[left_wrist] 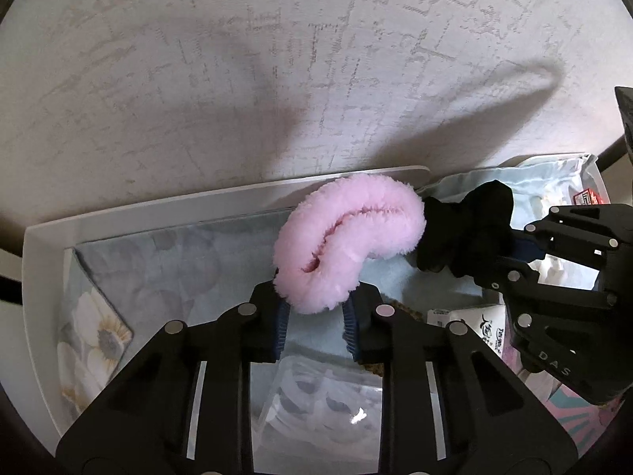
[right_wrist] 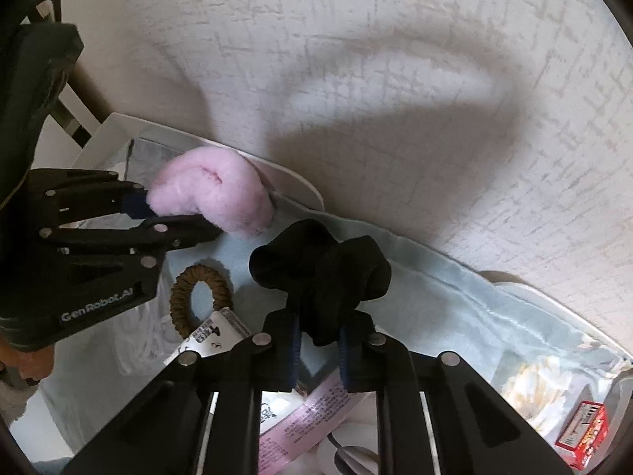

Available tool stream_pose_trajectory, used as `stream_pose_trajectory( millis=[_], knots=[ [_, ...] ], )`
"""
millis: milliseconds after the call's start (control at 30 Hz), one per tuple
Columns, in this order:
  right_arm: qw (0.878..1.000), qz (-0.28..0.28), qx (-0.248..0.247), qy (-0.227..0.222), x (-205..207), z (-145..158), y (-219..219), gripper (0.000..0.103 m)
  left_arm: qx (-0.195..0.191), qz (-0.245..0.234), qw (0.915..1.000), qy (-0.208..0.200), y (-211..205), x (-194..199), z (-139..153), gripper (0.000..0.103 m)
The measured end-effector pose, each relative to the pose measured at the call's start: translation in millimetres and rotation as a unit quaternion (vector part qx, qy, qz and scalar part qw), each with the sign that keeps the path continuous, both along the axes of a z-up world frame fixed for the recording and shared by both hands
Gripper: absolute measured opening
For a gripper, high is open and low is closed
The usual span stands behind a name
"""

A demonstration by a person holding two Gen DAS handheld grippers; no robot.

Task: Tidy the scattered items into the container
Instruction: 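Grasp the pink scrunchie with the left gripper while the right grasps the black scrunchie, then carry both scrunchies into the cardboard box and open both grippers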

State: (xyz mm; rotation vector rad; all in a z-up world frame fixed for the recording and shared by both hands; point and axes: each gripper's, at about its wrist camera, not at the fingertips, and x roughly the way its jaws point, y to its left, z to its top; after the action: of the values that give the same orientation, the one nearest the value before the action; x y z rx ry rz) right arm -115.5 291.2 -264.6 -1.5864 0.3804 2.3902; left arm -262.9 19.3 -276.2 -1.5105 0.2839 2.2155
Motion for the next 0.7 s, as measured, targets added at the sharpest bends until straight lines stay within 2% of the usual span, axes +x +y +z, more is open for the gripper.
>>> stream_pose_trajectory(
  millis=[200, 700],
  knots=[
    [1.0, -0.004, 0.0, 0.0, 11, 7, 12, 0.013, 0.013, -0.001, 0.9998, 0.014, 1, 2, 21, 0.021],
    [0.999, -0.027, 0.004, 0.044, 65, 72, 48, 0.012, 0.049, -0.004, 0.9969, 0.061, 3, 24, 105, 0.021]
  ],
)
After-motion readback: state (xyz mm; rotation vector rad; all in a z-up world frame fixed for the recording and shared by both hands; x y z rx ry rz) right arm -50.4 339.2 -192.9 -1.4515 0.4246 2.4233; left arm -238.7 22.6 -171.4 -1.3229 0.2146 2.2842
